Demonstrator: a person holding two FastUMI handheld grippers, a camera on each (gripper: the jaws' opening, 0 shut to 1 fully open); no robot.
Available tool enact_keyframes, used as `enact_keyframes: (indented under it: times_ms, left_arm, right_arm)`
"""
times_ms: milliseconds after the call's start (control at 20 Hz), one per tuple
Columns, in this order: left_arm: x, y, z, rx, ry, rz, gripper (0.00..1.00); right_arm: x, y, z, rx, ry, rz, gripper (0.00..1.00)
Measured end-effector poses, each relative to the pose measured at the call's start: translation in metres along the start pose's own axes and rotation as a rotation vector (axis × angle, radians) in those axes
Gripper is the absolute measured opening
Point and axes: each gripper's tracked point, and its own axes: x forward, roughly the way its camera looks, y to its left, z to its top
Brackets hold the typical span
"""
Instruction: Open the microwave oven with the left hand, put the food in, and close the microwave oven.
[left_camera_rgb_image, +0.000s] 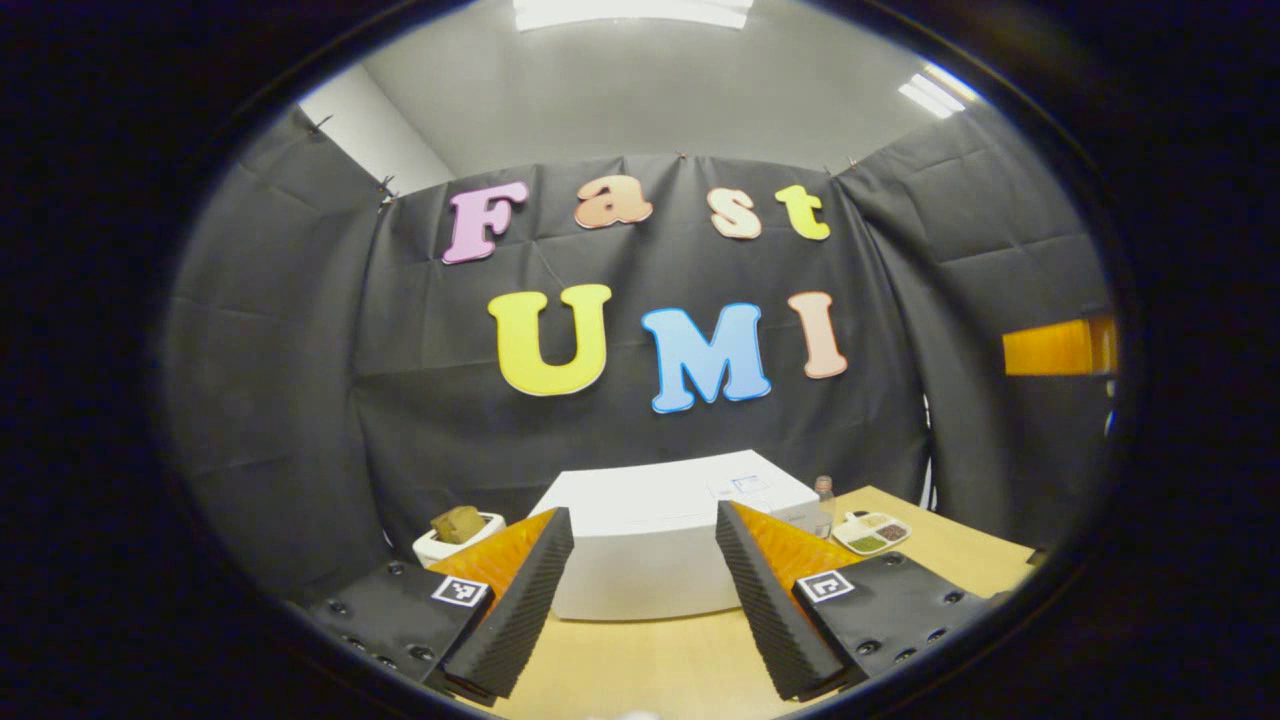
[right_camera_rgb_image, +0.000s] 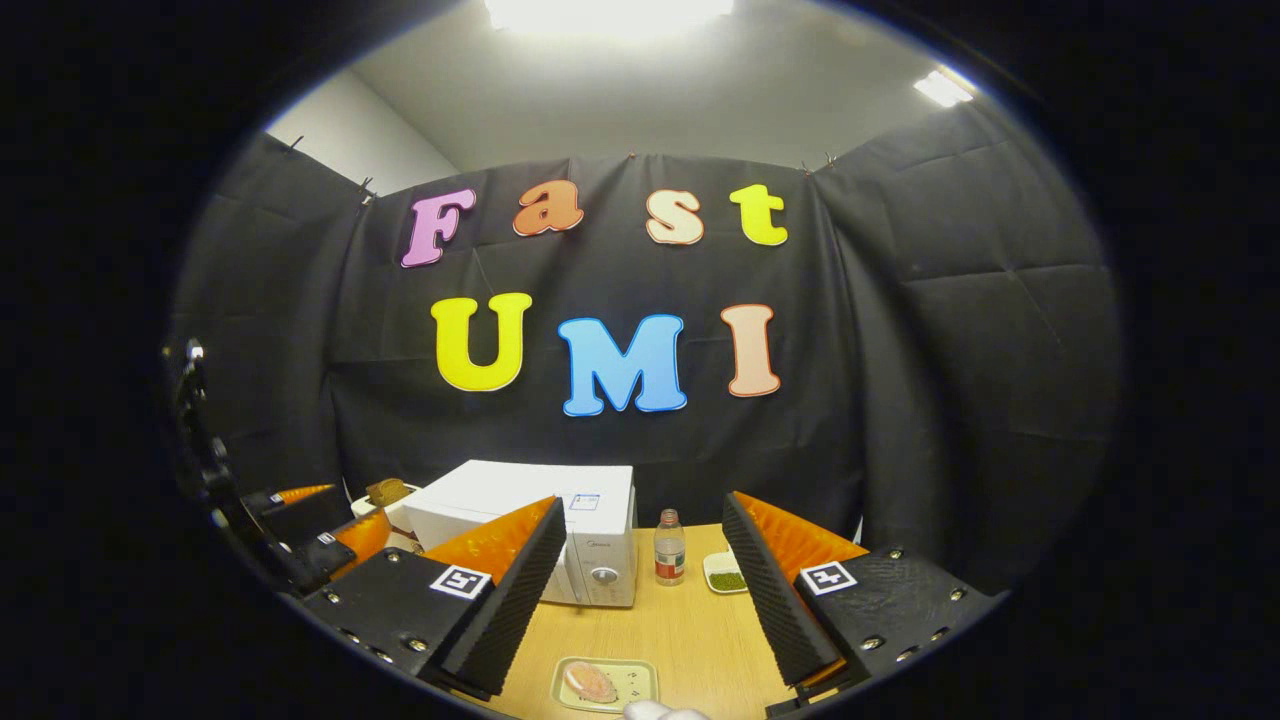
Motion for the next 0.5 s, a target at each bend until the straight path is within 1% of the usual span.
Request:
enact_keyframes:
  times_ms: [150, 250, 300, 400, 450, 500]
  left_arm:
    - [0.025, -0.037, -0.050, 0.000, 0.023, -0.049, 0.99]
    - [0.045, -0.064, -0.083, -0.006, 0.042, -0.074, 0.94]
    - [0.055, -0.077, -0.102, -0.012, 0.060, -0.087, 0.97]
    - [0.081, -0.097, -0.135, -0.003, 0.105, -0.086, 1.00]
    - [0.094, -0.105, -0.152, -0.014, 0.116, -0.086, 0.97]
    - [0.106, -0.116, -0.164, -0.033, 0.130, -0.087, 0.97]
  right_arm:
    - [-0.003, -0.006, 0.011, -0.002, -0.012, -0.013, 0.96]
    - [-0.004, -0.012, 0.020, 0.009, -0.028, -0.030, 0.96]
    - [-0.002, -0.012, 0.019, 0.003, -0.023, -0.031, 0.96]
    - [0.000, -0.014, 0.011, -0.028, 0.028, -0.027, 0.96]
    - [0.001, -0.015, 0.008, -0.037, 0.054, -0.027, 0.96]
    - [0.002, -0.017, 0.007, -0.047, 0.072, -0.028, 0.96]
